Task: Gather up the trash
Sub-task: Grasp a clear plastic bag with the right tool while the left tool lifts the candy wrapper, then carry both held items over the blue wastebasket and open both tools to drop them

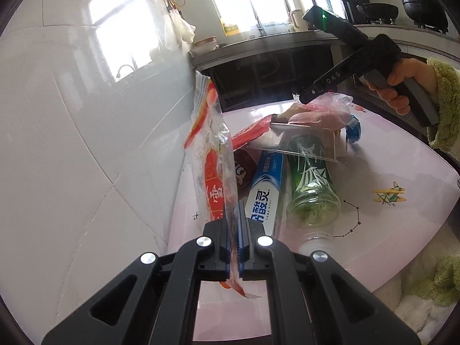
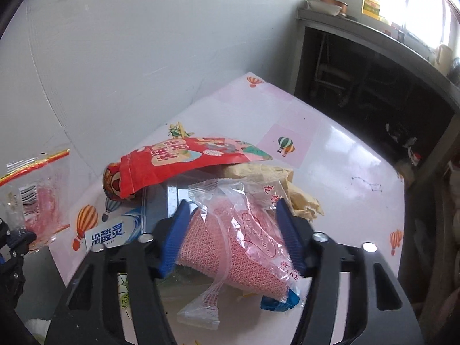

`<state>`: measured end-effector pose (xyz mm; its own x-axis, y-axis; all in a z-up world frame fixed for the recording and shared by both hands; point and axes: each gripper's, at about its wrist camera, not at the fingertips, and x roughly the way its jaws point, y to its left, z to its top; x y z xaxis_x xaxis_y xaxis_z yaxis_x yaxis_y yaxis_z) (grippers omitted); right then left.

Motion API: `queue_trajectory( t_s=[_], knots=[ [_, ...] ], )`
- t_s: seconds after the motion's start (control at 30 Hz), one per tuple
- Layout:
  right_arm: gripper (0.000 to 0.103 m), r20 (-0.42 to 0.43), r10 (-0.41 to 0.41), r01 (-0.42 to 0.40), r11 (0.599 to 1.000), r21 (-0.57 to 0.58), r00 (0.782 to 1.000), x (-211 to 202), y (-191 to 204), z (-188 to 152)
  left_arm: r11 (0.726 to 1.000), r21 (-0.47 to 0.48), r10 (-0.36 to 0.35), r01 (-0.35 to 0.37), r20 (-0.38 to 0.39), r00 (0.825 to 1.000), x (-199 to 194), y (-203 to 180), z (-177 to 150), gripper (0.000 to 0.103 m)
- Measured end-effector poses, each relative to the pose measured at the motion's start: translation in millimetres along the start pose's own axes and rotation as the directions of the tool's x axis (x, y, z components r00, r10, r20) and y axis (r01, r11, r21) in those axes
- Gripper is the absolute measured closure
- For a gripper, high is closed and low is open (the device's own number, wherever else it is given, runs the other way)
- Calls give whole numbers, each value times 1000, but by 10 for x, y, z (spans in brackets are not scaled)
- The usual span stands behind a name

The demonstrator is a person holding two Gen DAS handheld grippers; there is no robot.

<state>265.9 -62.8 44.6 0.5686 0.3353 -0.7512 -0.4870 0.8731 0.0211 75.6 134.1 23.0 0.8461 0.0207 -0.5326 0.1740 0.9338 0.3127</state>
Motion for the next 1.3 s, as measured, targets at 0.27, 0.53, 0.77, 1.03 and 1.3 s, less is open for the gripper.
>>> queue_trajectory(
  t_s=[0.27, 0.53, 0.77, 1.03, 1.3],
  knots=[
    [103, 163, -44, 6, 974, 226, 986, -584, -422, -210, 998, -58, 10, -6, 53, 999, -210, 103, 73, 100],
    [103, 302, -93, -55, 892, 448, 949, -1228, -1025, -711, 996, -87, 5, 6, 126, 992, -430, 87, 280, 100],
    [103, 406, -153, -105, 832, 545, 901, -1775, -1360, -1358, 989, -45, -126, 138, 210, 970, -548, -361, 627, 100],
    [103, 387, -330, -49, 704, 708, 861, -2359, -1741, -2470, 886, 57, -460, 460, 228, 858, -474, -1322, 1145, 100],
    [103, 187, -484, 79, 478, 875, 855, -2477, -2155, -3747, 605, 84, -796, 792, 41, 604, -104, -2666, 1818, 100]
  ],
)
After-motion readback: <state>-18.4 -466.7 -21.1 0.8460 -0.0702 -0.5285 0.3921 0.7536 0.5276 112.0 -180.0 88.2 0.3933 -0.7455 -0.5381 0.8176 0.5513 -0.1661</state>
